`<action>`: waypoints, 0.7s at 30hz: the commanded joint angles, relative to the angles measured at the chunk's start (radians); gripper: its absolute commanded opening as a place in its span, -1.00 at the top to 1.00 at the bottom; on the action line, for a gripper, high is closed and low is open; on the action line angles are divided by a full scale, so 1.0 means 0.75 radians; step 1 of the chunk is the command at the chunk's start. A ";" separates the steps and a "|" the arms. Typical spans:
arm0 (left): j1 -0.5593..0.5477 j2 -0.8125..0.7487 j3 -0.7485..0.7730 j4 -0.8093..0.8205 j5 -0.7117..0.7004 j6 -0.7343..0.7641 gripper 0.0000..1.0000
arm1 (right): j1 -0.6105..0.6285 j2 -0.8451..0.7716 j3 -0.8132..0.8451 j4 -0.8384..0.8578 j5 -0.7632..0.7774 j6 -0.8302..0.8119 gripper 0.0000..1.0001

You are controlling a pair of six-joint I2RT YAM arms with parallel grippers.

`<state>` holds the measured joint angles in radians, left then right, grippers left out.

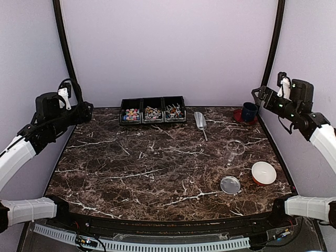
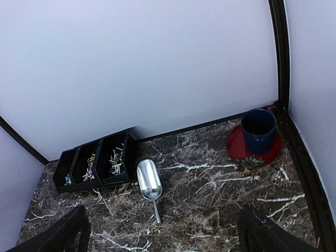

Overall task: Pack the candies
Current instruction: Move the storage box to the center of the board.

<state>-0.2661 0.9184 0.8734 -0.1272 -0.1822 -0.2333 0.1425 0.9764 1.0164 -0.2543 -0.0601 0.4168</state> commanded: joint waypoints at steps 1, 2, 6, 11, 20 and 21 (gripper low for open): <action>0.019 -0.051 0.012 -0.301 0.023 -0.176 -0.98 | -0.020 -0.002 -0.028 -0.056 -0.127 0.063 -0.96; 0.020 -0.074 -0.003 -0.292 0.039 -0.169 -0.98 | -0.021 0.003 -0.039 -0.038 -0.162 0.059 -0.96; 0.023 -0.133 -0.062 -0.244 0.112 -0.145 -0.98 | 0.007 0.099 0.031 -0.083 -0.102 0.060 -0.96; 0.020 -0.025 -0.047 -0.327 0.098 -0.090 -0.98 | 0.182 0.405 0.332 -0.283 0.156 -0.031 -0.96; 0.023 0.011 -0.121 -0.254 0.220 -0.093 -0.98 | 0.400 0.907 0.745 -0.315 0.386 -0.102 -0.96; 0.022 -0.002 -0.139 -0.233 0.251 -0.083 -0.98 | 0.420 0.965 0.802 -0.328 0.412 -0.111 -0.96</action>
<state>-0.2554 0.9543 0.8024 -0.3367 -0.0761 -0.3157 0.4053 1.5658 1.4738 -0.4782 0.1406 0.3752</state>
